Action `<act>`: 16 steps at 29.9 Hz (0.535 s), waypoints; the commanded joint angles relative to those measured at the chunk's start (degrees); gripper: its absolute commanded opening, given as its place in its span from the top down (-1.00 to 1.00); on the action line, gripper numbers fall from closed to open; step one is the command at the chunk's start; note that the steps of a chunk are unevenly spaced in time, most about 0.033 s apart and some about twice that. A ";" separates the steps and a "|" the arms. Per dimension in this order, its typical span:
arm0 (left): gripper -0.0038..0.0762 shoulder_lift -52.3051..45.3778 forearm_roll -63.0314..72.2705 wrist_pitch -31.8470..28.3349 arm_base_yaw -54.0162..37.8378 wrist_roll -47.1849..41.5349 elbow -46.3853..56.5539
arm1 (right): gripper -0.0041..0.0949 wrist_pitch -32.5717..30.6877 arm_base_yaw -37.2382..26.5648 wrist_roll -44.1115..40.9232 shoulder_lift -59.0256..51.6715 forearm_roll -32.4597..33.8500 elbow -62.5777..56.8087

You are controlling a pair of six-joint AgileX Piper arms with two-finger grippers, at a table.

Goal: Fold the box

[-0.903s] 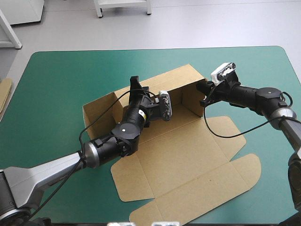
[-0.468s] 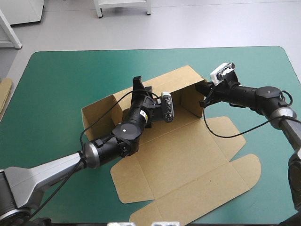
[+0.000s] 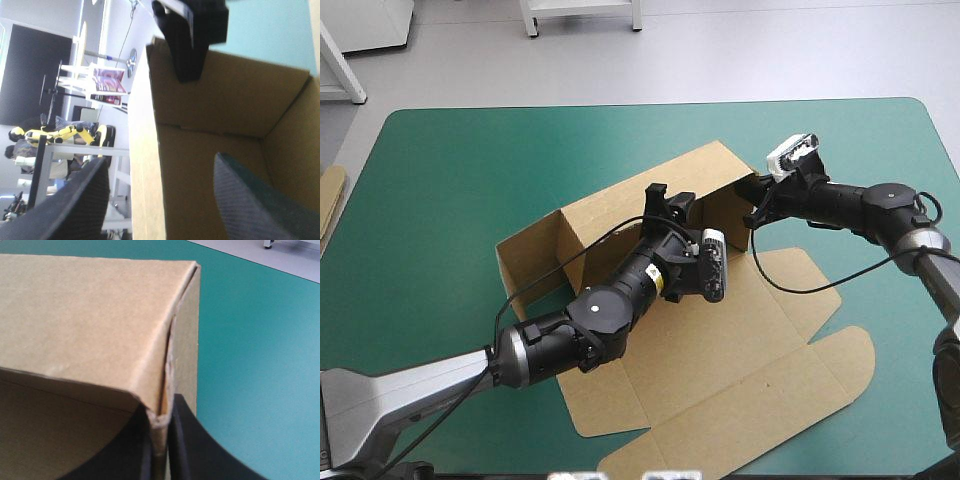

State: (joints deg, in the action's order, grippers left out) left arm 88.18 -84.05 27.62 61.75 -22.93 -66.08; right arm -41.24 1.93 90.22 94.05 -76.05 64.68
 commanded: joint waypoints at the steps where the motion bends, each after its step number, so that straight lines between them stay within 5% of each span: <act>1: -0.21 -3.69 -2.04 -1.44 0.88 -5.04 -3.37 | 0.95 -3.44 0.68 -1.26 -1.86 1.57 0.66; 8: -0.21 -3.97 -2.02 -3.81 -2.97 -11.07 -10.58 | 0.95 -3.44 0.68 -3.03 -1.86 2.10 0.66; 16: -0.20 -3.97 -1.79 -3.81 -19.67 -16.06 -15.29 | 0.95 -3.33 0.68 -6.99 -1.86 5.25 0.66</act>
State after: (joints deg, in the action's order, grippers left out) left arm 87.03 -84.25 23.09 47.65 -35.87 -78.33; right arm -41.07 1.98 85.78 93.76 -73.55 64.68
